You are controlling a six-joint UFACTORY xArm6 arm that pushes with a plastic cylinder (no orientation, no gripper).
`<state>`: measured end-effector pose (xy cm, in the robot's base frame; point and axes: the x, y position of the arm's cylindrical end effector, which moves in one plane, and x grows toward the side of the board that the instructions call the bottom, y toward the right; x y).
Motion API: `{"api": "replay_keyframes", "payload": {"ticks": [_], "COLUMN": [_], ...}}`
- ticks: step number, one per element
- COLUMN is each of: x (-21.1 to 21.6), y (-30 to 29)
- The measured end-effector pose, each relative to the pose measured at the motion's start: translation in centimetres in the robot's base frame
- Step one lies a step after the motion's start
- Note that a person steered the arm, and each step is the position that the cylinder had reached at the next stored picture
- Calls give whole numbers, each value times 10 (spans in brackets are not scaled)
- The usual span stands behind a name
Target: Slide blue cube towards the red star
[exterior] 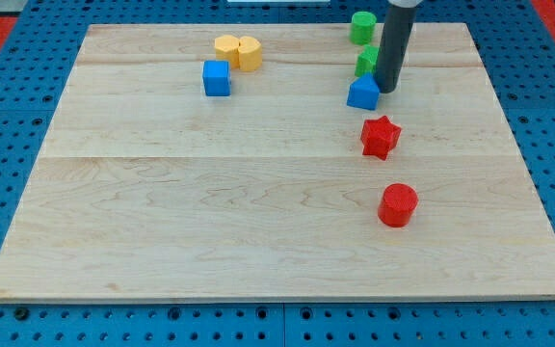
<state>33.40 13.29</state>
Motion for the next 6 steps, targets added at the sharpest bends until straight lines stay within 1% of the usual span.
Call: {"api": "replay_keyframes", "payload": {"ticks": [1, 2, 3, 4, 5, 6], "x": [7, -4, 8, 67, 155, 246], "y": [3, 39, 73, 124, 148, 147]}}
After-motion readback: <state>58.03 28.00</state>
